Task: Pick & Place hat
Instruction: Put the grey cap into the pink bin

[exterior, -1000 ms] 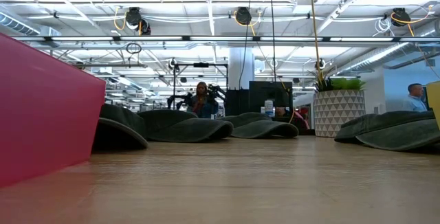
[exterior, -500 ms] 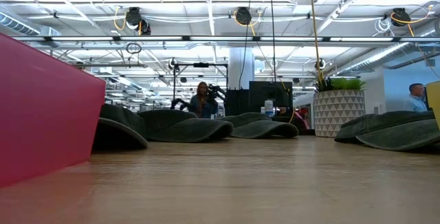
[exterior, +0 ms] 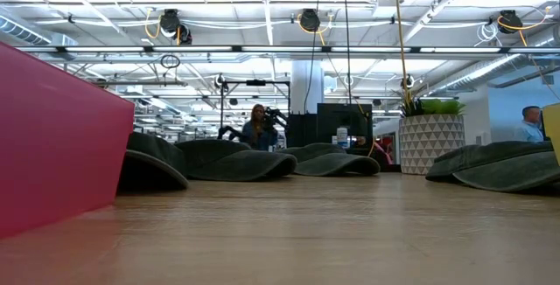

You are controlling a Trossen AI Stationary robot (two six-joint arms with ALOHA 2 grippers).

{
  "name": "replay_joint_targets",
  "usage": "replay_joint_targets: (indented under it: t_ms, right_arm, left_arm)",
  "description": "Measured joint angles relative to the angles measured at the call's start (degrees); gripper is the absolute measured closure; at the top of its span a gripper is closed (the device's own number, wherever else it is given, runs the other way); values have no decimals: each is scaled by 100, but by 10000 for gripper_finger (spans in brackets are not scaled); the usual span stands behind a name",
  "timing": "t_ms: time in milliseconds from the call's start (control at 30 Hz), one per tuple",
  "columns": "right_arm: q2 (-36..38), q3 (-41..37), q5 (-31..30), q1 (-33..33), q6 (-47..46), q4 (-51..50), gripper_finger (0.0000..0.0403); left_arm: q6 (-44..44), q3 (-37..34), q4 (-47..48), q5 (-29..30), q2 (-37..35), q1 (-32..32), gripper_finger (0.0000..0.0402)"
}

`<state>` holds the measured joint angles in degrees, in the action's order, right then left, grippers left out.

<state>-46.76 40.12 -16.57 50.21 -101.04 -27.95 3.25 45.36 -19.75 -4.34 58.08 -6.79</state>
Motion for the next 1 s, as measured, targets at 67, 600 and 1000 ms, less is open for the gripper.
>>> replay_joint_targets:
  t_ms: [67,600,1000]
  right_arm:
    - [138,0,-485,-214,713,90,332]
    - [-364,0,-701,-2531,7163,1961,332]
    - [-1241,0,877,-3755,8163,643,332]
  left_arm:
    - [4,0,0,0,1,0,364]
    - [44,2,118,3,1,2,364]
    - [-21,4,509,767,1,2,364]
